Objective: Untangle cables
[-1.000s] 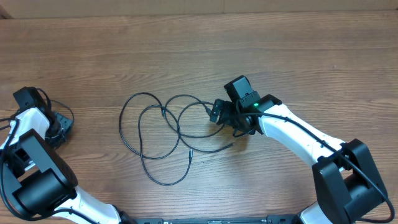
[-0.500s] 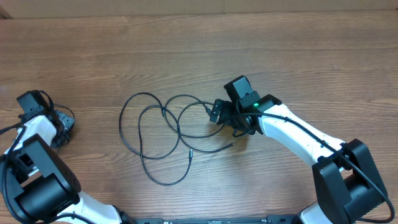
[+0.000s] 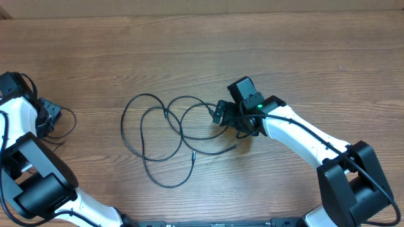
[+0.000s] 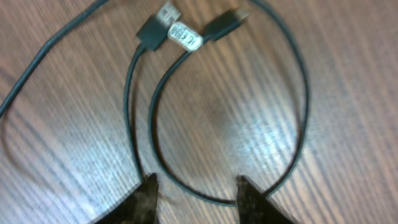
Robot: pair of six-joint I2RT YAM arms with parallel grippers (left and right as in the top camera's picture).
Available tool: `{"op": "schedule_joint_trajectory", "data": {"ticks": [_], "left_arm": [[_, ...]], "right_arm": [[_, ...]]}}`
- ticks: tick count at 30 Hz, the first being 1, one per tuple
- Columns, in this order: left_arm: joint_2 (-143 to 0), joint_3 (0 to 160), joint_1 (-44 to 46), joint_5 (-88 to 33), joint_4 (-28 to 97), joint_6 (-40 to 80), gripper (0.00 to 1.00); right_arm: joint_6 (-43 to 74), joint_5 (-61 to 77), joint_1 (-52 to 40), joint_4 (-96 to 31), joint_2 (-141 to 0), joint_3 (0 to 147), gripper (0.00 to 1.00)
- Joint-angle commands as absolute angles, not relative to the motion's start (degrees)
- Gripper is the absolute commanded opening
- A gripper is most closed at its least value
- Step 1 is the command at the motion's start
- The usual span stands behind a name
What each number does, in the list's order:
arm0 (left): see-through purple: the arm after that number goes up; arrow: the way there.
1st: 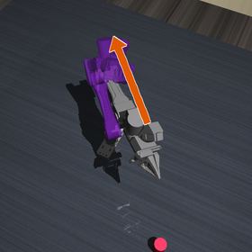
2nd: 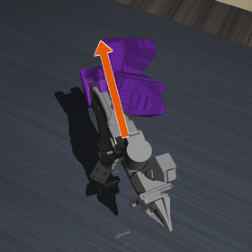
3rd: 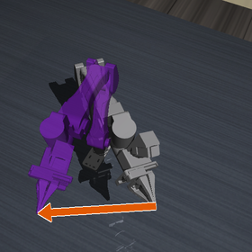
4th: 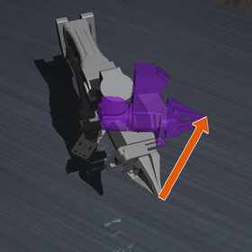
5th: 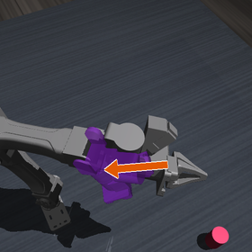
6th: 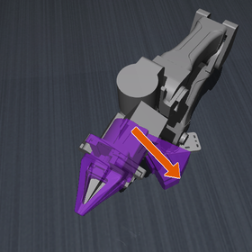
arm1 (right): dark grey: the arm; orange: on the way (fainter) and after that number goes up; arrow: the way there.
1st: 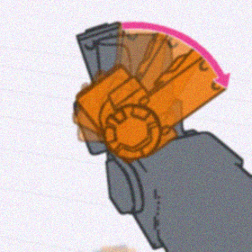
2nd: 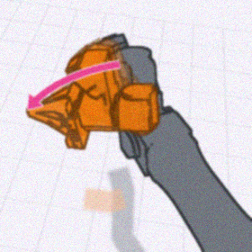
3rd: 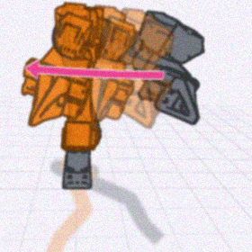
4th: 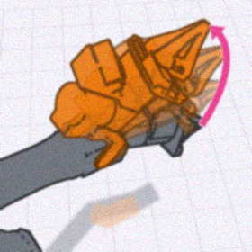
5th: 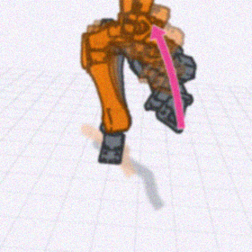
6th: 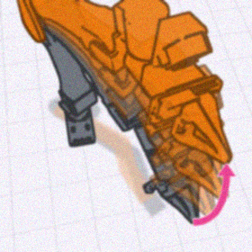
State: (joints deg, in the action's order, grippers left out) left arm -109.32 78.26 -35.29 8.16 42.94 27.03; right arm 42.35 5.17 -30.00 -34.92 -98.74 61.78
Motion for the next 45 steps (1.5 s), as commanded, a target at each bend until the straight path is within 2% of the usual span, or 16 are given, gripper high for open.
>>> {"op": "schedule_joint_trajectory", "data": {"ticks": [1, 3, 4, 6, 9, 11, 17, 19, 21, 23, 24, 30, 37, 39, 42, 45], "left_arm": [[-109.4, 76.2, -35.7, 12.4, 43.3, 29.5, 0.27], [-109.4, 73.8, -35.7, 13.1, 42.3, 30.5, 0.15], [-109.4, 72.6, -35.7, 13.1, 41.7, 30.5, 0.14], [-109.4, 70.1, -35.7, 13.6, 40.1, 30.5, 0.25], [-109.4, 67.2, -36.1, 13.9, 37.9, 30.5, 0.32], [-109.4, 65.3, -36.8, 13.9, 36.7, 31.1, 0.47], [-109.4, 63.2, -39.2, 10.5, 34.2, 31.3, 0.46], [-109.4, 62.4, -39.4, 10.5, 33.2, 31.3, 0.52], [-109.4, 61.8, -39.4, 10.4, 32.3, 31.4, 0.53], [-109.4, 61.6, -39.4, 9.2, 31.2, 31.3, 0.46], [-109.4, 61.6, -39.6, 7.4, 30.5, 31.3, 0.46], [-109.4, 61.7, -42.6, 0.6, 29.2, 31.3, 0.62], [-109.4, 61.7, -48.1, -10.2, 27.3, 31.4, 0.52], [-109.4, 61.8, -48.1, -10.1, 26.7, 31.3, 0.65], [-109.4, 62.0, -47.3, -8.3, 26.5, 31.3, 0.6], [-109.4, 62.1, -45.2, -4.0, 26.6, 31.3, 0.62]], "right_arm": [[41.9, 5.2, -29.9, -34.6, -97.5, 62.3, 1.0], [41.9, 5.2, -29.9, -34.6, -97.5, 62.3, 1.0], [41.9, 5.2, -29.9, -34.6, -97.5, 62.3, 1.0], [41.9, 5.2, -29.9, -34.6, -97.5, 62.3, 1.0], [41.9, 5.2, -29.9, -34.6, -97.5, 62.3, 1.0], [41.9, 5.2, -29.9, -34.6, -97.5, 62.3, 1.0], [41.9, 5.2, -29.9, -34.6, -97.5, 62.3, 1.0], [41.9, 5.2, -29.9, -34.6, -97.5, 62.3, 1.0], [41.9, 5.2, -29.9, -34.6, -97.5, 62.3, 1.0], [41.9, 5.2, -29.9, -34.6, -97.5, 62.3, 1.0], [41.9, 5.2, -29.9, -34.6, -97.5, 62.3, 1.0], [41.9, 5.2, -29.9, -34.6, -97.5, 62.3, 1.0], [42.0, 5.2, -29.9, -34.5, -97.5, 62.3, 1.0], [42.0, 5.2, -29.9, -34.3, -97.5, 62.3, 1.0], [42.0, 5.2, -29.9, -34.3, -97.5, 62.3, 1.0], [42.0, 5.2, -29.9, -34.1, -97.5, 62.3, 1.0]]}}
